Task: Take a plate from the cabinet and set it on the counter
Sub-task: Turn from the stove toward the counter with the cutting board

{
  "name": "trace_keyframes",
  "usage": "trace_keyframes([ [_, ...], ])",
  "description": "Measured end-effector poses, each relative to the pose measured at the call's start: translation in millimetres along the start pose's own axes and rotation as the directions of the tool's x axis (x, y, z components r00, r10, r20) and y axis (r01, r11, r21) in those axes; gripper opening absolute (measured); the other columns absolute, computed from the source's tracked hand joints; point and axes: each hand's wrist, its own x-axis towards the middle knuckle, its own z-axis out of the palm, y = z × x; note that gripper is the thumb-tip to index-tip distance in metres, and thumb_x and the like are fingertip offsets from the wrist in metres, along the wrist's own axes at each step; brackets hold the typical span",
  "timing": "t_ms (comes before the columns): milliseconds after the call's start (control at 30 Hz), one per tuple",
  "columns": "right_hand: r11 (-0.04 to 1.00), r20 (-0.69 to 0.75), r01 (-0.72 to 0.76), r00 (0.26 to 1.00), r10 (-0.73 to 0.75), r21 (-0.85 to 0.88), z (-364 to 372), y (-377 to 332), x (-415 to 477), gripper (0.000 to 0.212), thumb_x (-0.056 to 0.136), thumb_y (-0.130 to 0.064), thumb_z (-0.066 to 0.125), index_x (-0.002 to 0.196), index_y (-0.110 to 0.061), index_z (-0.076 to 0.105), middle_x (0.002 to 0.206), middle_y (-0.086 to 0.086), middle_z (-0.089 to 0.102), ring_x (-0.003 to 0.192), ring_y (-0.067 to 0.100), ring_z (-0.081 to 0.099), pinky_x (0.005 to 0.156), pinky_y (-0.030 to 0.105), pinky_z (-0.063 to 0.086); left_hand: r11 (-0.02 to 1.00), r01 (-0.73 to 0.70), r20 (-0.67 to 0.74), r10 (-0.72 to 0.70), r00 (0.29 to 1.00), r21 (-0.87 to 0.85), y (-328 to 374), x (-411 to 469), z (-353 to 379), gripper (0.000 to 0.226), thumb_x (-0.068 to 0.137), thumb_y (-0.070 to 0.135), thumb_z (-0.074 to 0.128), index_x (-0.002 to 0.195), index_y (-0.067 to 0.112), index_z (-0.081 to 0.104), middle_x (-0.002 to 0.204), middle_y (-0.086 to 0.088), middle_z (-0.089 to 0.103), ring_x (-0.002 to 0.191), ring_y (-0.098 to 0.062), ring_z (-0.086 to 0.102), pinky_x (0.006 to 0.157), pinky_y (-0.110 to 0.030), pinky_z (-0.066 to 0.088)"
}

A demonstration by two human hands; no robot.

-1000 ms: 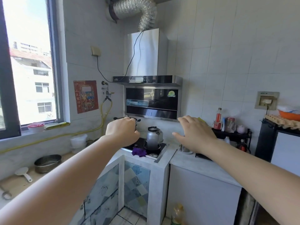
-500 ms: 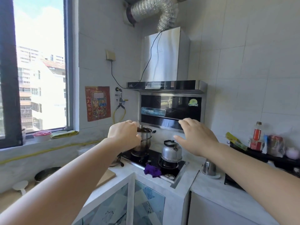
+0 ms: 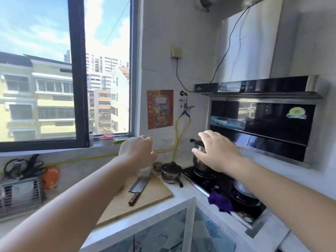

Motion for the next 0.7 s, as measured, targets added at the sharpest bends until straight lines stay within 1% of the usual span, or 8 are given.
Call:
trace_keyframes([
  [100, 0.994, 0.014, 0.092, 0.996, -0.093, 0.05, 22.2, -3.3, 20.7, 0.057, 0.088, -0.051, 0.041, 0.13, -0.013, 0.044, 0.133, 0.006, 0.05, 0.123, 0.024, 0.044, 0.099, 0.037, 0.036, 0.995, 0.076, 0.019, -0.077, 0.997, 0.071, -9.5, -1.2, 6.2, 0.041, 0.085, 0.04, 0.046, 0.118, 0.018, 0.053, 0.116, 0.0, 0.061, 0.095, -0.024, 0.061, 0.058, -0.031, 0.039],
  [167, 0.983, 0.016, 0.158, 0.987, -0.16, 0.088, 33.5, -2.9, 33.6, 0.06, 0.088, -0.051, 0.04, 0.135, -0.013, 0.04, 0.138, 0.006, 0.047, 0.127, 0.024, 0.041, 0.103, 0.036, 0.033, 0.984, 0.143, 0.012, -0.145, 0.989, 0.109, -12.2, -1.5, 8.1, 0.042, 0.085, 0.042, 0.047, 0.119, 0.017, 0.053, 0.115, 0.0, 0.061, 0.092, -0.022, 0.061, 0.056, -0.031, 0.039],
  [233, 0.967, 0.025, 0.223, 0.974, -0.227, 0.123, 43.1, -0.3, 45.3, 0.063, 0.089, -0.051, 0.04, 0.139, -0.012, 0.035, 0.143, 0.006, 0.042, 0.132, 0.023, 0.037, 0.106, 0.036, 0.03, 0.968, 0.219, -0.004, -0.22, 0.976, 0.12, -13.1, -1.7, 9.3, 0.044, 0.085, 0.043, 0.048, 0.12, 0.018, 0.053, 0.115, 0.0, 0.062, 0.092, -0.021, 0.062, 0.056, -0.03, 0.041],
  [333, 0.938, 0.042, 0.304, 0.948, -0.315, 0.166, 56.2, 6.7, 57.4, 0.065, 0.09, -0.05, 0.04, 0.142, -0.012, 0.031, 0.147, 0.006, 0.038, 0.135, 0.022, 0.032, 0.109, 0.036, 0.027, 0.942, 0.308, -0.006, -0.31, 0.951, 0.137, -9.0, -3.3, 13.8, 0.042, 0.084, 0.043, 0.047, 0.116, 0.017, 0.054, 0.113, -0.002, 0.064, 0.09, -0.023, 0.062, 0.056, -0.031, 0.045],
  [467, 0.897, 0.054, 0.383, 0.913, -0.404, 0.219, 75.2, 19.3, 64.5, 0.065, 0.09, -0.05, 0.039, 0.142, -0.012, 0.031, 0.147, 0.006, 0.038, 0.134, 0.023, 0.034, 0.109, 0.036, 0.028, 0.89, 0.417, -0.006, -0.423, 0.906, 0.182, 5.9, -11.1, 23.1, 0.042, 0.083, 0.041, 0.046, 0.116, 0.017, 0.055, 0.114, -0.002, 0.064, 0.089, -0.022, 0.061, 0.051, -0.028, 0.035],
  [533, 0.878, 0.065, 0.412, 0.896, -0.439, 0.246, 87.5, 25.9, 63.8, 0.065, 0.09, -0.05, 0.04, 0.142, -0.012, 0.031, 0.147, 0.006, 0.038, 0.134, 0.023, 0.034, 0.109, 0.037, 0.029, 0.872, 0.45, 0.005, -0.46, 0.888, 0.194, 15.6, -18.6, 31.3, 0.042, 0.083, 0.04, 0.045, 0.115, 0.016, 0.056, 0.115, -0.003, 0.063, 0.092, -0.024, 0.061, 0.055, -0.029, 0.035],
  [633, 0.851, 0.085, 0.44, 0.873, -0.48, 0.285, 110.1, 33.6, 58.6, 0.066, 0.09, -0.051, 0.04, 0.142, -0.012, 0.031, 0.147, 0.005, 0.038, 0.135, 0.023, 0.034, 0.11, 0.036, 0.028, 0.849, 0.487, 0.042, -0.504, 0.863, 0.204, 28.4, -32.9, 48.8, 0.045, 0.083, 0.041, 0.045, 0.118, 0.015, 0.055, 0.122, -0.004, 0.06, 0.101, -0.026, 0.06, 0.065, -0.033, 0.042],
  [700, 0.841, 0.107, 0.447, 0.861, -0.497, 0.306, 127.5, 36.3, 53.9, 0.066, 0.09, -0.052, 0.04, 0.142, -0.012, 0.031, 0.146, 0.005, 0.039, 0.134, 0.023, 0.034, 0.109, 0.036, 0.028, 0.837, 0.507, 0.068, -0.529, 0.846, 0.204, 35.6, -42.7, 62.9, 0.045, 0.083, 0.041, 0.044, 0.119, 0.016, 0.055, 0.122, -0.003, 0.059, 0.102, -0.026, 0.06, 0.066, -0.033, 0.043],
])
